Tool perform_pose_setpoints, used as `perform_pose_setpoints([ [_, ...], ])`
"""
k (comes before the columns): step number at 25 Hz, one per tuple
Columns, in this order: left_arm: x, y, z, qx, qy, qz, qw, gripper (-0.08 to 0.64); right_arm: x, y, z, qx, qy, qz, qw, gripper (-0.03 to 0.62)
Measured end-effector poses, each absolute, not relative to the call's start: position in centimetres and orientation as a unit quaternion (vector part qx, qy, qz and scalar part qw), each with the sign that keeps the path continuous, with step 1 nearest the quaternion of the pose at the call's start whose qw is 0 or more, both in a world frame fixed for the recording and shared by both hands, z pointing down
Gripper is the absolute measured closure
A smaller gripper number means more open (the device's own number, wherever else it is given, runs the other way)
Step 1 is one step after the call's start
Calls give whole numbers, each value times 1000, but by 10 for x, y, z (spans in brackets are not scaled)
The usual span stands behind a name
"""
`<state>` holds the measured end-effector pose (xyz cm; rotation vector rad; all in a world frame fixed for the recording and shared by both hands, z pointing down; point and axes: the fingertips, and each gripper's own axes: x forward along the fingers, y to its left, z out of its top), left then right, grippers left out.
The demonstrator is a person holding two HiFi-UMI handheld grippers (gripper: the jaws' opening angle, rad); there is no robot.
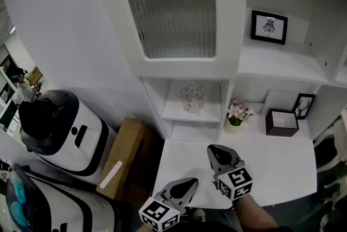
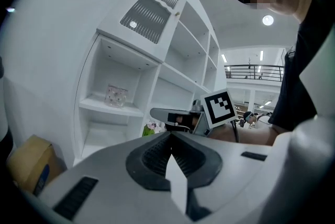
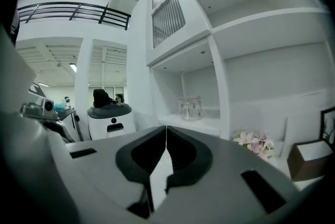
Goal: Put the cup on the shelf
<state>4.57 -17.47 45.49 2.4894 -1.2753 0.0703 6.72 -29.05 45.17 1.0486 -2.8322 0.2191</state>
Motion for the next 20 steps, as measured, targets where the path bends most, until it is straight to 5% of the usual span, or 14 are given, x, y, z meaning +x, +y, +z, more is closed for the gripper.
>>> perform_pose_setpoints([
  [20, -17, -118, 458, 871, -456, 11, 186, 555, 22, -216, 465, 349, -929, 96, 72, 588],
])
